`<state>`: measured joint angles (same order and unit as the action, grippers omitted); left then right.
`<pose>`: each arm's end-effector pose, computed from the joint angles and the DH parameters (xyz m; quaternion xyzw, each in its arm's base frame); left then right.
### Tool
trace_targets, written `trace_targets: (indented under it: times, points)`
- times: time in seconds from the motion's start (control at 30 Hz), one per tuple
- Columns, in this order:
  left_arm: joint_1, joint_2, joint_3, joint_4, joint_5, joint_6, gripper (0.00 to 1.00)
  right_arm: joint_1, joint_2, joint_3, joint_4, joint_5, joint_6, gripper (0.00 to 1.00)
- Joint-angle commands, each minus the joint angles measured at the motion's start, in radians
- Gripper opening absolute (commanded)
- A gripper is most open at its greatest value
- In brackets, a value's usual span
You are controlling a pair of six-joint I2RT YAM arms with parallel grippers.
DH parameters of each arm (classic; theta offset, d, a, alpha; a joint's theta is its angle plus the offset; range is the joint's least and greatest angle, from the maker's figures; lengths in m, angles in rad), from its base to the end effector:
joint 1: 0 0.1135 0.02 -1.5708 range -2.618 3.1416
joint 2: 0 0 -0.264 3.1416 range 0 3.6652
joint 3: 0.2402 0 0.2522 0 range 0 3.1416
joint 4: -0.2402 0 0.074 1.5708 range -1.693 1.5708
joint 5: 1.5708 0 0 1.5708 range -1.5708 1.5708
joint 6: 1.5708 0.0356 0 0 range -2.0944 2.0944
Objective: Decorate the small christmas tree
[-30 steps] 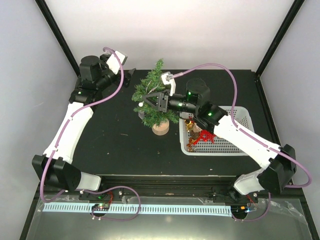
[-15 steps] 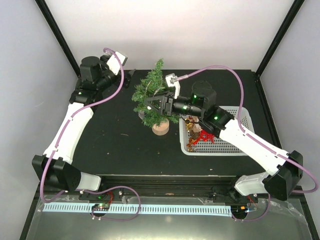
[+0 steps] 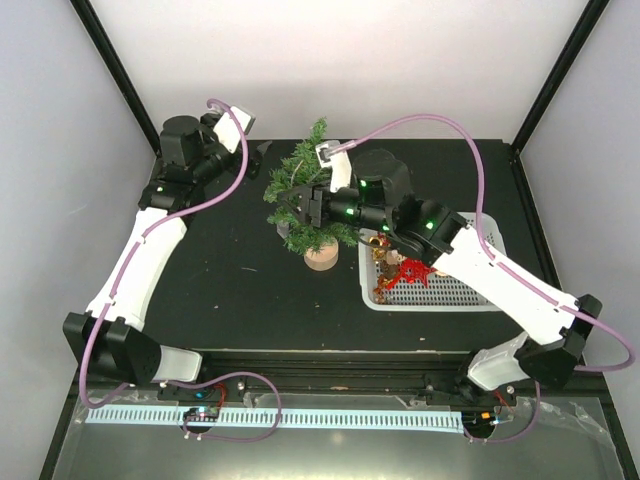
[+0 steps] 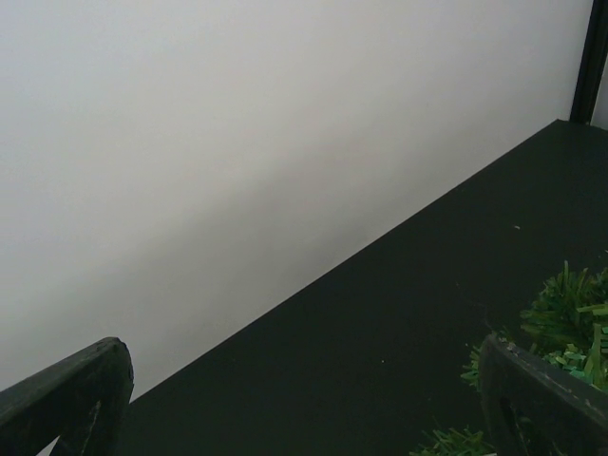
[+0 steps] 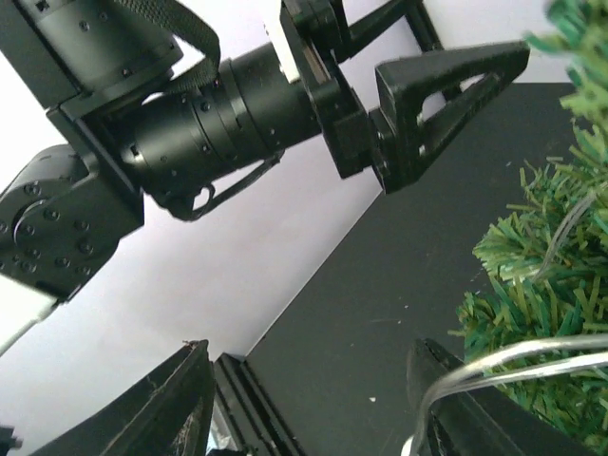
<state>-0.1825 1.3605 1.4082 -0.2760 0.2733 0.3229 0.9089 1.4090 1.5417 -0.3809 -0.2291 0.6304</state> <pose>0.3053 -0.0661 0.4188 0.2760 0.7299 -0.0632 0.6221 0.1889 0.2556 0.4392 -0.1783 0.7667 0.4894 0.3754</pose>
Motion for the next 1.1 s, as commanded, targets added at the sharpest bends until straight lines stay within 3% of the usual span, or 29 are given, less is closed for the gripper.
trace_targets:
  times: [0.0, 0.4, 0.8, 1.07]
  points:
    - [0.008, -0.033, -0.009, 0.026, -0.004, 0.004, 0.99, 0.057, 0.094, 0.178, -0.289, 0.225, -0.026, 0.56]
    - [0.008, -0.053, -0.011, 0.017, 0.003, 0.002, 0.99, 0.134, 0.379, 0.677, -0.794, 0.52, 0.017, 0.55]
    - [0.008, -0.073, -0.02, 0.015, 0.003, -0.002, 0.99, 0.153, 0.388, 0.707, -0.851, 0.588, 0.042, 0.54]
    - [0.008, -0.114, -0.047, 0.014, 0.001, 0.015, 0.99, 0.194, 0.465, 0.871, -0.916, 0.624, 0.039, 0.53]
